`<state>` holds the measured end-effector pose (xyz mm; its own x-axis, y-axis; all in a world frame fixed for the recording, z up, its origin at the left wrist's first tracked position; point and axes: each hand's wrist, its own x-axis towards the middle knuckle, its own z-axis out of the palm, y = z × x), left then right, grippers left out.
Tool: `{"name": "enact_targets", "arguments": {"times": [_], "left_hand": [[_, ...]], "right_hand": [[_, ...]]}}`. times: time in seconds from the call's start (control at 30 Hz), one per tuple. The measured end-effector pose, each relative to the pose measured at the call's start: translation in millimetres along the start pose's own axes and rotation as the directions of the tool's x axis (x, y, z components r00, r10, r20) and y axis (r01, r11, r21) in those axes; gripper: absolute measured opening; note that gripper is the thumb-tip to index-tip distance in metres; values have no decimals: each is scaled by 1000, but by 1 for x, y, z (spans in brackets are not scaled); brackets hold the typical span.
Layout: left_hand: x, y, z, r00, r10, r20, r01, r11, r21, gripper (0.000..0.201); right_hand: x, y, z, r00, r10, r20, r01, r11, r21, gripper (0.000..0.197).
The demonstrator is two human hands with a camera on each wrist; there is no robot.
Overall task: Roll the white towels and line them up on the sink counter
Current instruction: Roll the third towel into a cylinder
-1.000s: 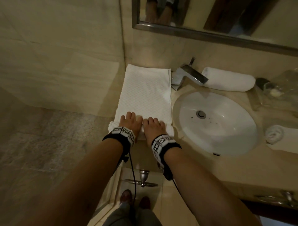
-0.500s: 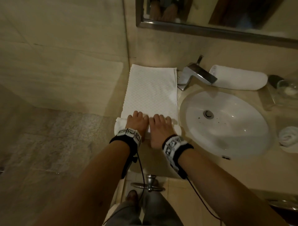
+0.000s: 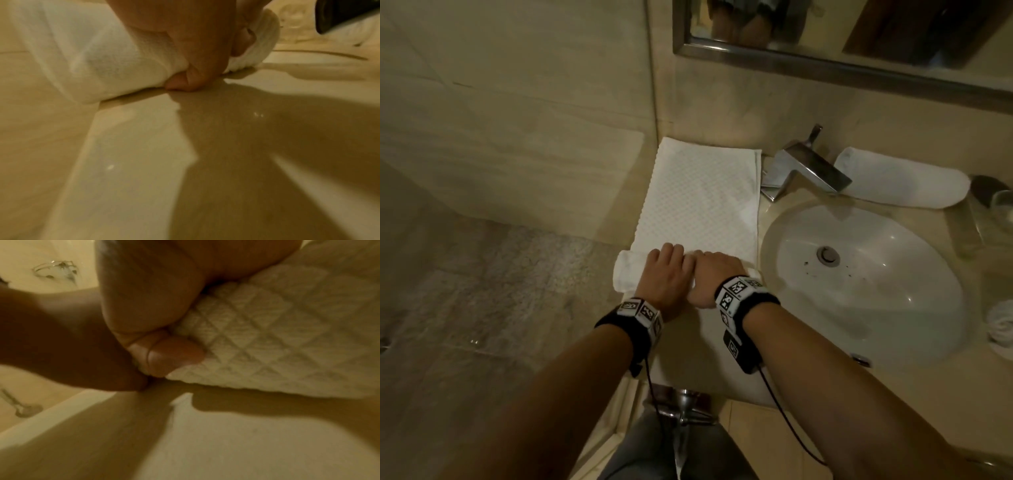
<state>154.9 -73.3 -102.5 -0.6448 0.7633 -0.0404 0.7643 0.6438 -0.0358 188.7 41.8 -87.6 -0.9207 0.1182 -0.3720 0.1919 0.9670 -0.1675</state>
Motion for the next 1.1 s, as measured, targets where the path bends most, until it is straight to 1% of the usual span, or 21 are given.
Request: {"name": "enact_targets", "arguments": {"times": [0.03,0.07,0.1,0.17,0.2,0.27,0.3,0.33,0.4,0.5,0.57,0.63,0.7,0.73,0.83,0.87,0.9,0.97,1.03,1.1], "left_hand": [[3,0,-1,999,-2,34,2,1000,-24,48],[8,1,-4,995,-9,96,13,999,-40,52],[14,0,-8,987,-13,160,21,999,-48,55],[32,-7,-9,975,-23,220,38,997,-66,61],[40,-10,-9,961,-31,275,55,995,-78,62],[52,-14,-9,929,-10,369,49,994,-98,58],[54,-16,-8,921,1,389,47,992,-113,57],[54,-17,-7,919,-5,394,61,990,-129,55],[52,-17,-5,933,-30,358,79,989,-121,54],[41,-13,-6,960,-30,277,47,997,-54,57],[32,-10,-4,980,-45,192,49,999,-17,57],[23,-7,-2,989,-62,134,66,998,-19,53],[22,-6,-3,987,-58,149,64,997,-39,53],[25,-7,-5,983,-47,177,57,997,-51,56],[37,-13,-11,947,8,322,24,995,-94,65],[39,-14,-11,931,24,363,16,994,-105,70],[39,-13,-11,922,36,386,7,994,-110,73],[36,-12,-8,923,46,382,-10,995,-95,75],[32,-10,-6,933,41,359,-18,998,-66,73],[31,-9,-5,937,41,347,-23,998,-56,73]], "right_hand": [[0,1,0,1000,3,20,-3,1000,-2,37],[1,2,0,999,16,34,-16,1000,1,38],[2,2,0,999,31,33,-31,1000,3,43],[5,2,-1,999,45,-16,-46,998,-52,61],[7,1,-2,998,41,-45,-46,994,-104,67],[6,-1,-1,997,6,-71,-19,983,-183,75],[5,-1,1,997,-7,-71,-8,980,-200,78],[2,-1,3,997,-12,-74,-3,979,-203,80],[2,-1,5,996,-9,-84,-8,980,-201,78],[5,-2,2,997,7,-81,-21,984,-178,67],[10,-2,-1,997,19,-70,-31,985,-172,69],[14,-3,-3,998,32,-47,-39,989,-145,68],[16,-5,-5,999,52,-8,-53,994,-95,63],[14,-5,-8,998,62,22,-61,996,-68,58],[4,-1,-19,988,90,127,-93,995,20,42],[2,-1,-21,983,96,158,-104,994,44,41],[-1,-1,-21,978,103,179,-115,991,60,43],[-6,-2,-17,978,120,168,-130,990,51,58],[-12,-3,-4,990,97,100,-97,995,-5,75],[-21,-3,8,999,35,-2,-35,995,-94,79]]}}
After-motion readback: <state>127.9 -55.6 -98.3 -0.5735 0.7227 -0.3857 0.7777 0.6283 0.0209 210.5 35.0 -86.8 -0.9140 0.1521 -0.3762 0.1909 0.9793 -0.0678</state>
